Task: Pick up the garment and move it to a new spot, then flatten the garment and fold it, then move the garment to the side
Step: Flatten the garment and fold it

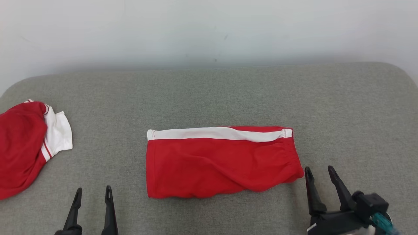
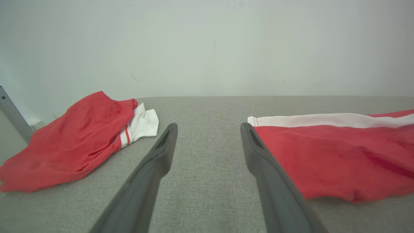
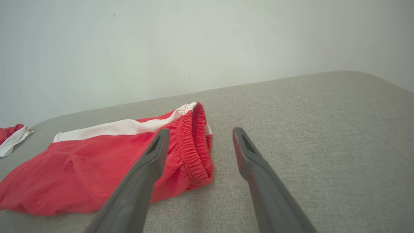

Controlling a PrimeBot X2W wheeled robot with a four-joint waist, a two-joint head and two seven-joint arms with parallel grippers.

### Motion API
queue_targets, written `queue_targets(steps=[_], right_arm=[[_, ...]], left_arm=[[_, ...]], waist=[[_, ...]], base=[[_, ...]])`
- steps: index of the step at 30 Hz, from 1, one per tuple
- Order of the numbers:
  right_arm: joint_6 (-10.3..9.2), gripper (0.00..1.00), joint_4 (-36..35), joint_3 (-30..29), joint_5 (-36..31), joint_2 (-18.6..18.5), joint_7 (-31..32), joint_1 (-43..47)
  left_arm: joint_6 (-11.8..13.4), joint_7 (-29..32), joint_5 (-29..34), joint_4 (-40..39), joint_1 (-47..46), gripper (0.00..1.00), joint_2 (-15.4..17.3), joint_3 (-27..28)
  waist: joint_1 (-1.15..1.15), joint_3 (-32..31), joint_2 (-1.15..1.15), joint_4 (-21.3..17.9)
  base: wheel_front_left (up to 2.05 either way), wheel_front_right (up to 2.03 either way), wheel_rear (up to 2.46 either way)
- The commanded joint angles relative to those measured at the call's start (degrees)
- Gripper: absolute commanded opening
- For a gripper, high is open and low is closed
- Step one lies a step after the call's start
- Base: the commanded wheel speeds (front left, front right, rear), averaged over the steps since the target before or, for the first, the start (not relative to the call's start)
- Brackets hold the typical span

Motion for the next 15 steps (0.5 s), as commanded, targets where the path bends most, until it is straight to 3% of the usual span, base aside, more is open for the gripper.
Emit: queue_targets(steps=[1, 15], right_arm=[[-0.14, 1.0, 1.7, 0.6, -0.4, -0.6, 0.0, -1.6], [-0.14, 1.0, 28.7, 7.1, 4.0, -5.4, 2.9, -23.3]], left_arm=[[-0.5, -0.2, 0.7, 0.1, 0.4, 1.0, -0.6, 0.5], [-4.8, -0.2, 2.9, 2.4, -3.6, 1.0, -3.3, 2.0]], waist=[[0.01, 0.2, 0.0, 0.4], [0.01, 3.7, 0.0, 5.5]], base=[[0.0, 0.0, 0.0], [0.0, 0.0, 0.0]])
